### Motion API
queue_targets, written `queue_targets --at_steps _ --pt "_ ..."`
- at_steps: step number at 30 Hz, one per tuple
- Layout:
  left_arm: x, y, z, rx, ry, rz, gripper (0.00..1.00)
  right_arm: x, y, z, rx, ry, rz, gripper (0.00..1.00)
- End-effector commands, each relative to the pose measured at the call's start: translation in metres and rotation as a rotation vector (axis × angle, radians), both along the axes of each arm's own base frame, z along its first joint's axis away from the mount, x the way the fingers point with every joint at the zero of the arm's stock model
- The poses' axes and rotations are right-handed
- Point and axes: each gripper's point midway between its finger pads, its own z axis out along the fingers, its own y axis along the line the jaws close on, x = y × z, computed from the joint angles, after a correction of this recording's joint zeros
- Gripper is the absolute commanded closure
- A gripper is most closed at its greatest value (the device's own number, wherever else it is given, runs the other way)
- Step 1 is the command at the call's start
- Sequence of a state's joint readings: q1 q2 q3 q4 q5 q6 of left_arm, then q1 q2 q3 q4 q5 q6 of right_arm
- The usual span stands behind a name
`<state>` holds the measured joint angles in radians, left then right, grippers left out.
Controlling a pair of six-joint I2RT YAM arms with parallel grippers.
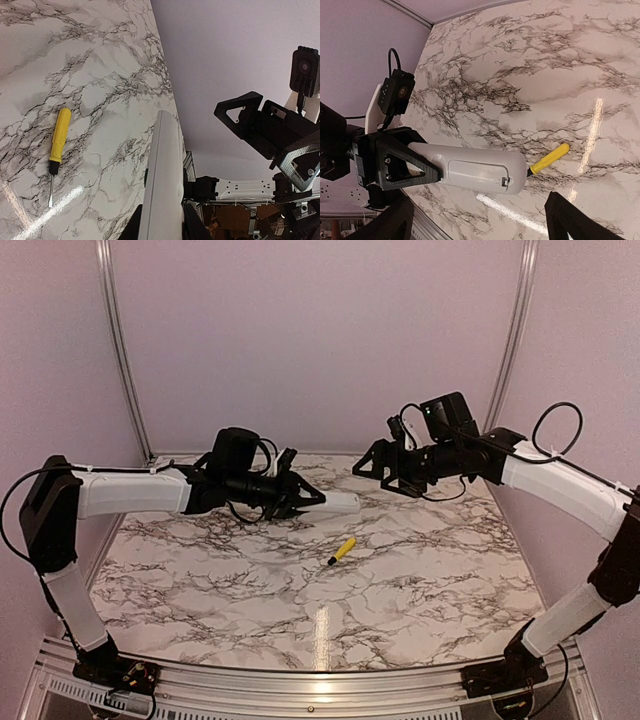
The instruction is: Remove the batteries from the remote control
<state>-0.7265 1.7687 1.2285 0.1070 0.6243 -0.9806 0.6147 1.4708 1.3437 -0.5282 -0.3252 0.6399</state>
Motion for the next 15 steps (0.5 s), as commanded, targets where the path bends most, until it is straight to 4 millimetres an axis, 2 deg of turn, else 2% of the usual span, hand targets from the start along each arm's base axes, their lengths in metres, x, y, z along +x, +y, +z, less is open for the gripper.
queue_targets --at_steps 1,15 --pt "0.0 -0.011 0.01 -0.027 -0.01 -0.032 1.0 0.002 0.013 0.019 0.054 -0.032 0.024 0.1" --pt "0.001 -0.02 0.013 -0.051 0.002 -0.03 1.0 0.0 0.027 0.007 0.057 -0.008 0.054 0.12"
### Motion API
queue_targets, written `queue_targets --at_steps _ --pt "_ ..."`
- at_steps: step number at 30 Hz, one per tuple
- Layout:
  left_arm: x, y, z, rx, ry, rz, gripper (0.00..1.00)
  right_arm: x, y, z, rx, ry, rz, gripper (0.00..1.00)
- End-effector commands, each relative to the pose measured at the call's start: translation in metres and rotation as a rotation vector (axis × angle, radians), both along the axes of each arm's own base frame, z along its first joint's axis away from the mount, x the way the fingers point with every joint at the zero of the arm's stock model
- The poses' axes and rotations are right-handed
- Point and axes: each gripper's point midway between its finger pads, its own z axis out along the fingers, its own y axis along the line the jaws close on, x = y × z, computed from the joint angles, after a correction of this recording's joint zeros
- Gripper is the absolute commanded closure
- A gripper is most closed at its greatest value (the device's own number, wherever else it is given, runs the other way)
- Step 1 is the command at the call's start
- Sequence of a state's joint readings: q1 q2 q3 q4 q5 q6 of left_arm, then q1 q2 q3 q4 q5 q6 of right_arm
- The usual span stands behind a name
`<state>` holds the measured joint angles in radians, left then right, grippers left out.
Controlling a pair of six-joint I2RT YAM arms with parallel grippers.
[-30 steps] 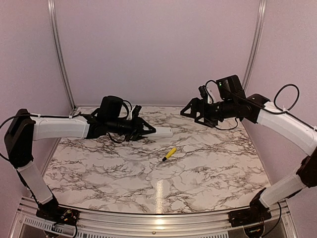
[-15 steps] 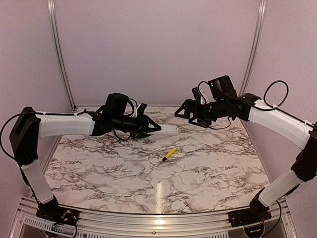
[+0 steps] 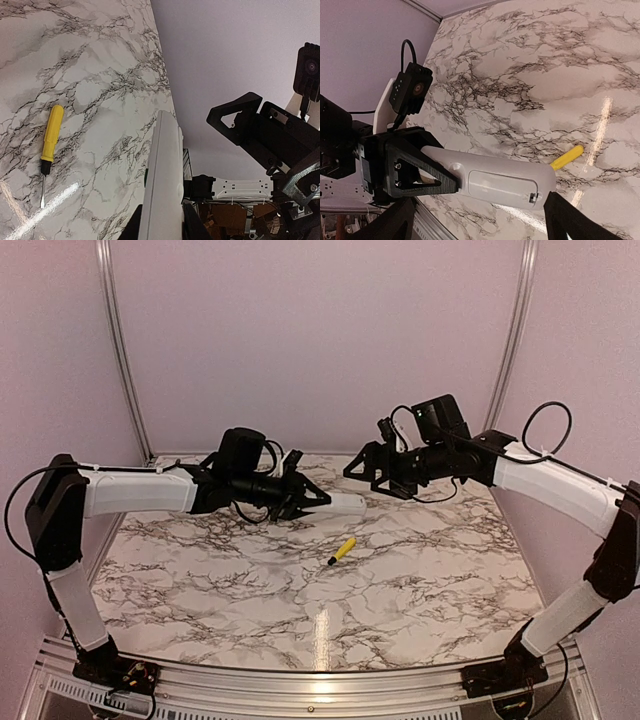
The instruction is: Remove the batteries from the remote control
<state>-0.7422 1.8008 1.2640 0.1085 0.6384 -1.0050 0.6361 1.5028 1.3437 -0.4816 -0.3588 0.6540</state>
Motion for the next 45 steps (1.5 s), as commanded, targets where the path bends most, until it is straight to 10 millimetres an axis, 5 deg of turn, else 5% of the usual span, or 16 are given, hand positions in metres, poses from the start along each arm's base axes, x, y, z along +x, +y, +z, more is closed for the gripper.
queue_targets --at_steps 1,45 --pt "0.003 -0.009 0.012 -0.041 -0.018 -0.011 1.0 0.002 0.01 0.009 0.026 -0.018 0.011 0.12" --pt "0.002 -0.025 0.023 -0.093 -0.025 0.009 1.0 -0.007 0.004 -0.017 -0.001 0.031 0.009 0.14"
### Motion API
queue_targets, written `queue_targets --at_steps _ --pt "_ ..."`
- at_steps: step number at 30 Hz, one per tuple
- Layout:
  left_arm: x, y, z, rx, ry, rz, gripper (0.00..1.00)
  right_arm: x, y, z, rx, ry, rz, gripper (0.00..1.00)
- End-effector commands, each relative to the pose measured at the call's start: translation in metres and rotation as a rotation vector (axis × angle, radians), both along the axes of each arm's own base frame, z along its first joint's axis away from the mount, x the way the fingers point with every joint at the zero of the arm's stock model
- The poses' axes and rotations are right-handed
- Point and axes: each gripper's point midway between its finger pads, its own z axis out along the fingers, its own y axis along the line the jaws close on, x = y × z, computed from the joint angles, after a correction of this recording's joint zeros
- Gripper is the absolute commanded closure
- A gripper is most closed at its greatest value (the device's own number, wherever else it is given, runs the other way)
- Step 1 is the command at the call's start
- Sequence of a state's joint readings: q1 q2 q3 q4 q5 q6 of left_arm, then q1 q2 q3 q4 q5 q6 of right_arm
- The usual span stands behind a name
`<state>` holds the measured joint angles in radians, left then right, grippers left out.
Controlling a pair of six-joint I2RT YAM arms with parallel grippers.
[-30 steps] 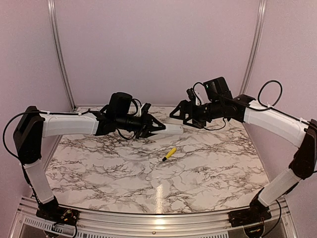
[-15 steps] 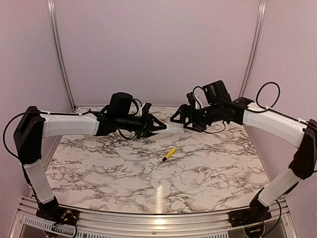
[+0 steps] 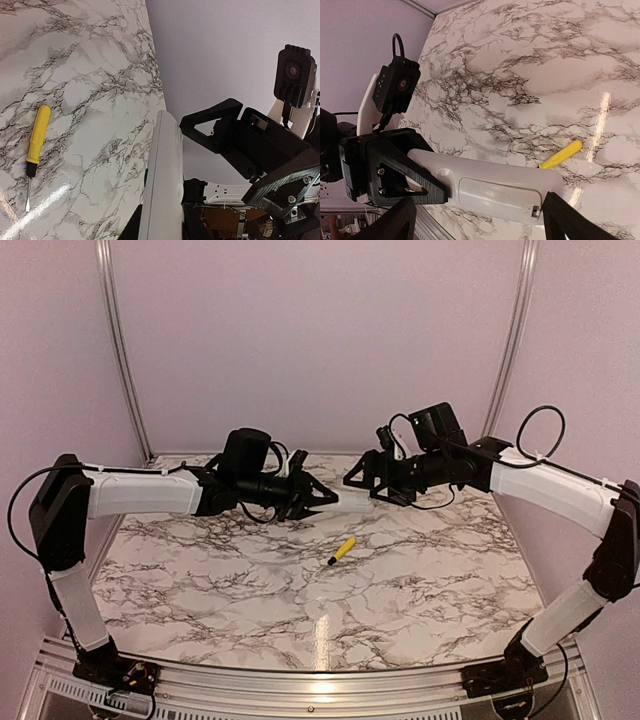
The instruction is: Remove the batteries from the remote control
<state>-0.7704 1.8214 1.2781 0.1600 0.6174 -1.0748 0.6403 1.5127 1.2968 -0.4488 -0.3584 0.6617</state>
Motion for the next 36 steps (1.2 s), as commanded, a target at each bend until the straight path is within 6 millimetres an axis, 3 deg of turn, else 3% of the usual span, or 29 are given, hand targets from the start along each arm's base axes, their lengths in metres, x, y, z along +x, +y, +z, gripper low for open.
queue_targets --at_steps 1,14,36 --pt "0.0034 -0.0117 0.018 -0.061 -0.053 -0.004 1.0 -0.0057 0.0025 0.0016 0.011 0.007 0.008 0.14" --pt "0.004 -0.0099 0.0177 -0.066 -0.053 0.015 1.0 -0.011 -0.0046 0.0026 0.001 0.012 -0.007 0.15" --pt "-0.0001 -0.0115 0.0169 -0.071 -0.055 0.001 1.0 -0.0141 0.0026 0.0096 0.056 0.006 0.02 0.17"
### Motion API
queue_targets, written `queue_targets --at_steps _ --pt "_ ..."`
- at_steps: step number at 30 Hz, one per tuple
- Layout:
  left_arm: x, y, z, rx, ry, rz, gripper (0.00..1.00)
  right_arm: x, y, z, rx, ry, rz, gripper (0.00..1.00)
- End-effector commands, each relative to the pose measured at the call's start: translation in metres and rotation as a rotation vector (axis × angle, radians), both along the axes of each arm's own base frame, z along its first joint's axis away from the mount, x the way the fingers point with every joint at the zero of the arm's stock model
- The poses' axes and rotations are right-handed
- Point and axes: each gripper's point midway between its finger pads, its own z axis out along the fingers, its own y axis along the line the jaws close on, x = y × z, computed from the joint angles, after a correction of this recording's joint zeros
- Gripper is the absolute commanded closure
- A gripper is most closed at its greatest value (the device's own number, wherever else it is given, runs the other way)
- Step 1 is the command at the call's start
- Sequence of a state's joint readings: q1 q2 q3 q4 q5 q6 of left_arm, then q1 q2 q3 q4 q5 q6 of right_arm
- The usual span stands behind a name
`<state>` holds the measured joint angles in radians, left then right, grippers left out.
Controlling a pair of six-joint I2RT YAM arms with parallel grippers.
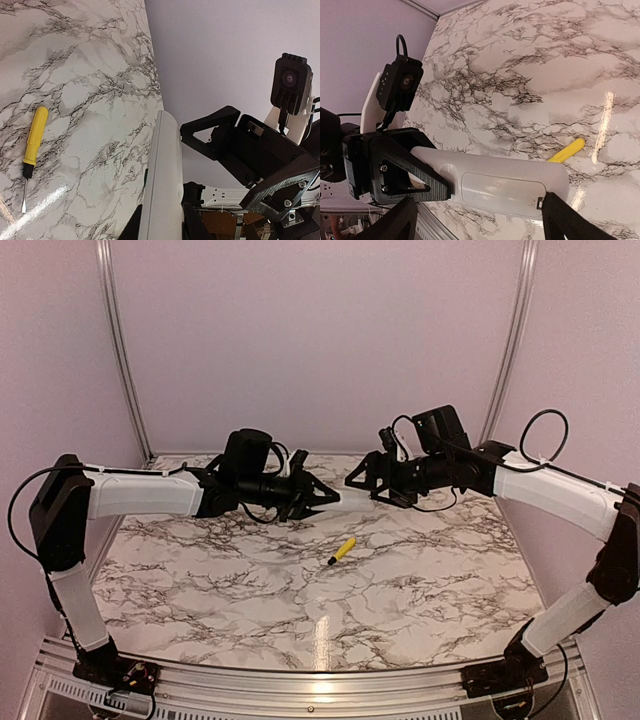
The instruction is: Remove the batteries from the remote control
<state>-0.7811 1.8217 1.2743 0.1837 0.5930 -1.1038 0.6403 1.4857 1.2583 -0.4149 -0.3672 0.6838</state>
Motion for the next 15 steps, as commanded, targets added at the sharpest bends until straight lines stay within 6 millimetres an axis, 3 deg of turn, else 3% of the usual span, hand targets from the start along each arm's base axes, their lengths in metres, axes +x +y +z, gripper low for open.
queue_targets --at_steps 1,15 --pt "-0.0007 -0.008 0.0139 -0.058 -0.061 -0.02 1.0 -0.0096 0.0038 0.009 0.03 0.003 0.026 0.18" --pt "-0.0025 -0.0069 0.0106 -0.036 -0.074 -0.033 1.0 -0.0112 0.0008 0.0163 0.033 -0.01 0.018 0.34"
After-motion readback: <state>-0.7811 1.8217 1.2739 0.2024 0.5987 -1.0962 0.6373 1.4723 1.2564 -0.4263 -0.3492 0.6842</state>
